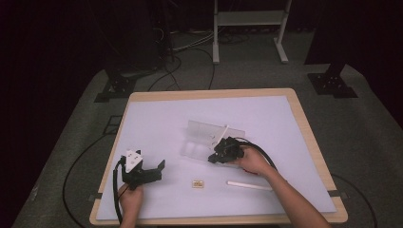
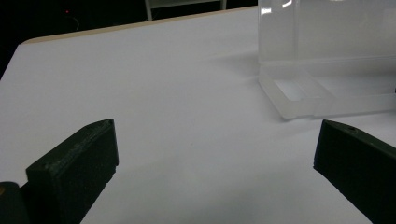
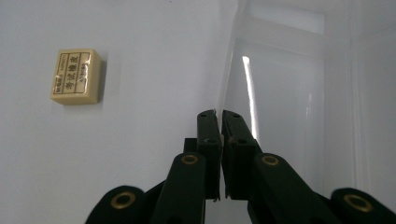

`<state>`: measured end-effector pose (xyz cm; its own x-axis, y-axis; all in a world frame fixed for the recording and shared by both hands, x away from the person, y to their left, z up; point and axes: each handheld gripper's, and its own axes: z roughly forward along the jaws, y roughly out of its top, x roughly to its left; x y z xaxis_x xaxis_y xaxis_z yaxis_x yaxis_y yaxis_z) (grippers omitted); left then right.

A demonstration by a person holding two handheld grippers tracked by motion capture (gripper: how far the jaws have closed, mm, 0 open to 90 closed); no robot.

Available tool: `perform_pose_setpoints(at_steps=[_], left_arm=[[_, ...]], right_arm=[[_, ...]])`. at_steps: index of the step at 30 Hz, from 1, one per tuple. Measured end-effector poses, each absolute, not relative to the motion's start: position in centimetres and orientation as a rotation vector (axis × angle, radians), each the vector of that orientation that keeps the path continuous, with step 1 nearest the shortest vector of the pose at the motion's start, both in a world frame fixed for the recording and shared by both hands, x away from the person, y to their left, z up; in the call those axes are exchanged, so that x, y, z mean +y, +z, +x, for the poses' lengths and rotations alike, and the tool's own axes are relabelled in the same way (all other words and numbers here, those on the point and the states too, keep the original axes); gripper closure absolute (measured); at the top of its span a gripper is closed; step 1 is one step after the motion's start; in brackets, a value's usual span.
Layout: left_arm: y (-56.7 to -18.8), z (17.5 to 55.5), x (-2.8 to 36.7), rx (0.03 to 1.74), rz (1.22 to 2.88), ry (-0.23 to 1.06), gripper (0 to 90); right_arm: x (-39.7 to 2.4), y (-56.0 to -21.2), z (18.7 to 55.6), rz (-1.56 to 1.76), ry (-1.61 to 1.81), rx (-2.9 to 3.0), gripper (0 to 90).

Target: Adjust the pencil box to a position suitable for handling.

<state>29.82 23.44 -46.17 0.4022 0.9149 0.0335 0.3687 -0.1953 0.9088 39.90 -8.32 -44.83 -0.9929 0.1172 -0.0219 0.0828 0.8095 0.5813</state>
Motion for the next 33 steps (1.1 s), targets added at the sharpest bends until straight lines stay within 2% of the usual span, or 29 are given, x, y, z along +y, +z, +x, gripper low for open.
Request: perform_pose_setpoints(at_steps=[18, 20, 22, 33], left_arm=[[-46.2, 29.8, 23.4, 1.122, 1.763, 0.76, 0.0], [-46.2, 29.8, 23.4, 1.123, 1.763, 0.76, 0.0], [-46.2, 29.8, 23.4, 1.122, 1.76, 0.761, 0.0], [-46.2, 29.8, 23.4, 1.12, 1.766, 0.764, 0.0]], right_arm=[[-8.8, -45.4, 39.7, 0.191, 0.963, 2.928, 85.3], [-8.8, -45.4, 39.7, 0.196, 0.962, 2.933, 81.0], [-8.8, -45.3, 39.7, 0.218, 0.971, 2.932, 72.5], [-10.4, -43.6, 39.6, 0.316, 1.069, 2.891, 59.1]])
